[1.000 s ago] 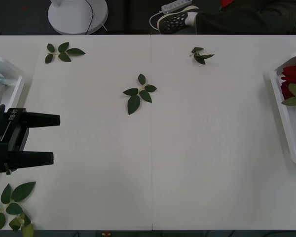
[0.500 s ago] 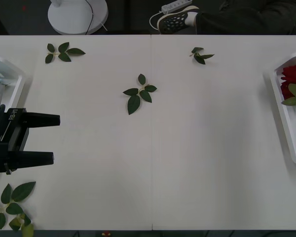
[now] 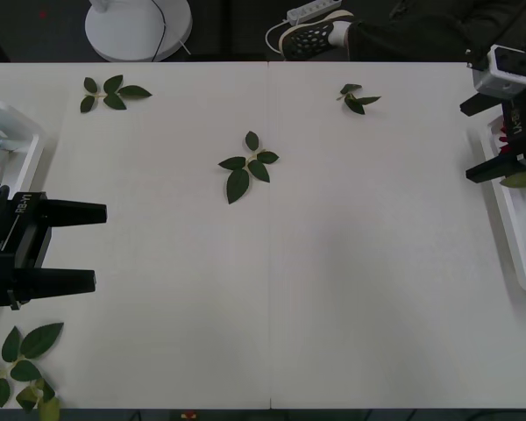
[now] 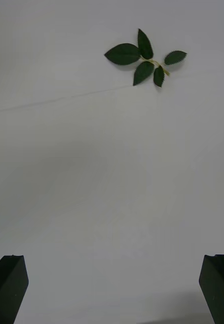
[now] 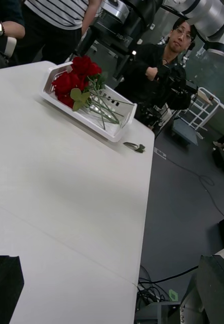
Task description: Place the red flowers into the right box and the blue flowers into the left box. If a person shows an open palm, hand one flower to the person first, then continue sorting.
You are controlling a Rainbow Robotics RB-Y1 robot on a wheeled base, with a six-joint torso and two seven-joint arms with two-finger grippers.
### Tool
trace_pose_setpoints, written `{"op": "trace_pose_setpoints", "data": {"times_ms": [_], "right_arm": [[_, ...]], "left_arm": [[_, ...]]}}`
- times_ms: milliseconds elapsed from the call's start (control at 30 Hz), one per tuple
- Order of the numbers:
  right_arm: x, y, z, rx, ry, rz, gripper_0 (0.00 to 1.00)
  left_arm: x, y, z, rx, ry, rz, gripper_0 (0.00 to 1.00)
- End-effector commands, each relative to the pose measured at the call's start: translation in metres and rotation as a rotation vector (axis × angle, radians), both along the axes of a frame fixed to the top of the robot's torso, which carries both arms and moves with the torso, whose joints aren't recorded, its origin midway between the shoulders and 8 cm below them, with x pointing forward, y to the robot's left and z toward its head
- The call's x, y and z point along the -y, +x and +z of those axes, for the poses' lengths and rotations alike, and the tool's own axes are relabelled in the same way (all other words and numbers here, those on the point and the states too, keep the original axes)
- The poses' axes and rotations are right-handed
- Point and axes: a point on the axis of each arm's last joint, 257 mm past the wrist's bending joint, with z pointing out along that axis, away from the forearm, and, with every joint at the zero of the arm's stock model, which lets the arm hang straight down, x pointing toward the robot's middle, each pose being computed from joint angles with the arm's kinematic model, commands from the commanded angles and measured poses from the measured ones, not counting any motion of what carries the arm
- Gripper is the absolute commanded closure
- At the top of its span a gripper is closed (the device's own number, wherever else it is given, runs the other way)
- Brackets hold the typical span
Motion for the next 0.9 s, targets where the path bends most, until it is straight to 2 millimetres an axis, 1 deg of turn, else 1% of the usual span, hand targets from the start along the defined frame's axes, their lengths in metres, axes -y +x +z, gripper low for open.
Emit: {"op": "trace_pose_setpoints", "data": {"times_ms": [33,167,233,333,467,600,667,900], "right_arm": [[-0.007,-0.023,0.008,0.071,-0.043,0.110,0.00],[-0.032,-0.037,0.004,0.080,-0.023,0.190,0.00],[-0.043,-0.041,0.002,0.077,0.002,0.212,0.00],[-0.062,-0.039,0.007,0.094,0.066,0.232,0.00],[-0.074,-0.034,0.015,0.108,0.141,0.218,0.00],[-0.073,-0.029,0.016,0.100,0.167,0.198,0.00],[-0.068,-0.026,0.010,0.092,0.159,0.186,0.00],[-0.065,-0.027,-0.002,0.057,0.157,0.173,0.00]], "left_arm": [[0.006,0.004,0.014,-0.013,-0.032,0.002,0.00],[0.006,0.004,0.014,-0.013,-0.032,0.002,0.00],[0.006,0.004,0.014,-0.013,-0.032,0.002,0.00],[0.006,0.004,0.014,-0.013,-0.032,0.002,0.00],[0.006,0.004,0.014,-0.013,-0.032,0.002,0.00],[0.006,0.004,0.014,-0.013,-0.032,0.002,0.00],[0.006,0.004,0.014,-0.013,-0.032,0.002,0.00],[0.006,0.004,0.014,-0.013,-0.032,0.002,0.00]]}}
